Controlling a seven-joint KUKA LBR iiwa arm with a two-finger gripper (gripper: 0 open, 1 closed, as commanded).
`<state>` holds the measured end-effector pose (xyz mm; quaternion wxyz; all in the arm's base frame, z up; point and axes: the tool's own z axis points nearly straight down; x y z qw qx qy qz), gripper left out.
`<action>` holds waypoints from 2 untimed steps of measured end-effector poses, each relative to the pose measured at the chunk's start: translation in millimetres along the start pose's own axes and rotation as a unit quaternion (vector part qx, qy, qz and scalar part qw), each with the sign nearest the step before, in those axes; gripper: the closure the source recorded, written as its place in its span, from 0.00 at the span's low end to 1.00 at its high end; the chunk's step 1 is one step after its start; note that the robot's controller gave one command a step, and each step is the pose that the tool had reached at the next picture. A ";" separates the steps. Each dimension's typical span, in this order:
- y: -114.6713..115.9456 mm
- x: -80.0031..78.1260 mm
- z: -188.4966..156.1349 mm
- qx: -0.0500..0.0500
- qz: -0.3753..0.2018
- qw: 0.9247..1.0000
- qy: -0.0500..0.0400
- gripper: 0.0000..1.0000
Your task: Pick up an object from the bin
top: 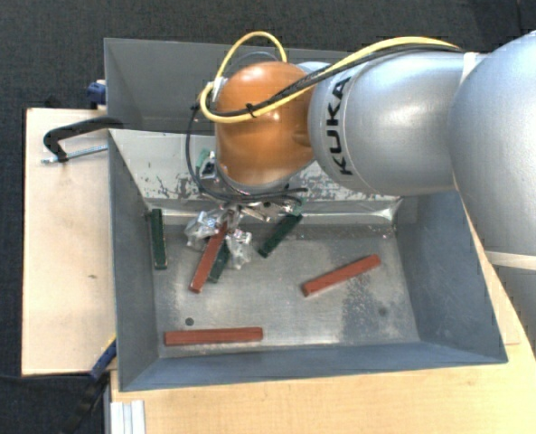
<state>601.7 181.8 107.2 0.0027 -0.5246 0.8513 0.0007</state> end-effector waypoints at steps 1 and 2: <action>-1.1 -1.3 -7.3 0.002 0.000 1.000 -0.002 1.00; -0.8 -2.6 -48.6 0.002 0.001 1.000 -0.002 1.00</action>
Offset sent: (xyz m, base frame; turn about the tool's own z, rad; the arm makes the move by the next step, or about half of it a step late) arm -0.0002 -0.0001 0.0456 0.0000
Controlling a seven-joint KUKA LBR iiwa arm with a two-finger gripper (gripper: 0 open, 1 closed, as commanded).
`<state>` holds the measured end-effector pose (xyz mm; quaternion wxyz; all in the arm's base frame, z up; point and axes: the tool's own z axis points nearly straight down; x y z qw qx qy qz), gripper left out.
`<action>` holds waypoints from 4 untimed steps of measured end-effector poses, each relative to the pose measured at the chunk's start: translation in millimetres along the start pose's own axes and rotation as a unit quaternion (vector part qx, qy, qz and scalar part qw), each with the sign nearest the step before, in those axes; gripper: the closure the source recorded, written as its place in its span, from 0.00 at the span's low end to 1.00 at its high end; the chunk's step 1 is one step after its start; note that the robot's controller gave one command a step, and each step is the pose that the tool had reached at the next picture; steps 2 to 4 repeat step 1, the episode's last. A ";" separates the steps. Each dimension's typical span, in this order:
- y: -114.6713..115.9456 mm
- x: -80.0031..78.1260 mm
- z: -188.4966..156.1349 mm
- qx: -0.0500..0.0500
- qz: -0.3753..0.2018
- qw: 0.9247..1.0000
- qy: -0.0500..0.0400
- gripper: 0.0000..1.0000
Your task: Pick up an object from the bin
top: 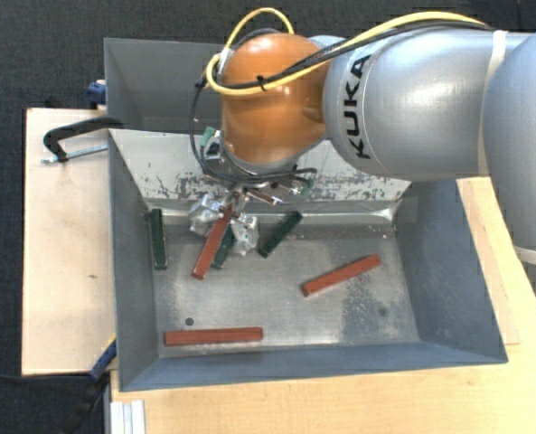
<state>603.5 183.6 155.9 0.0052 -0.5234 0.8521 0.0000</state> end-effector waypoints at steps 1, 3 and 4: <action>-0.8 -1.0 -3.9 -0.001 0.000 1.000 0.000 1.00; -0.8 -1.0 -3.9 -0.001 0.000 1.000 0.000 1.00; -0.8 -1.0 -3.9 -0.001 0.000 1.000 0.000 1.00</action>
Offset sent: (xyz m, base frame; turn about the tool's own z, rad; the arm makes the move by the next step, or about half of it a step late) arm -0.0001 0.0000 0.0030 0.0000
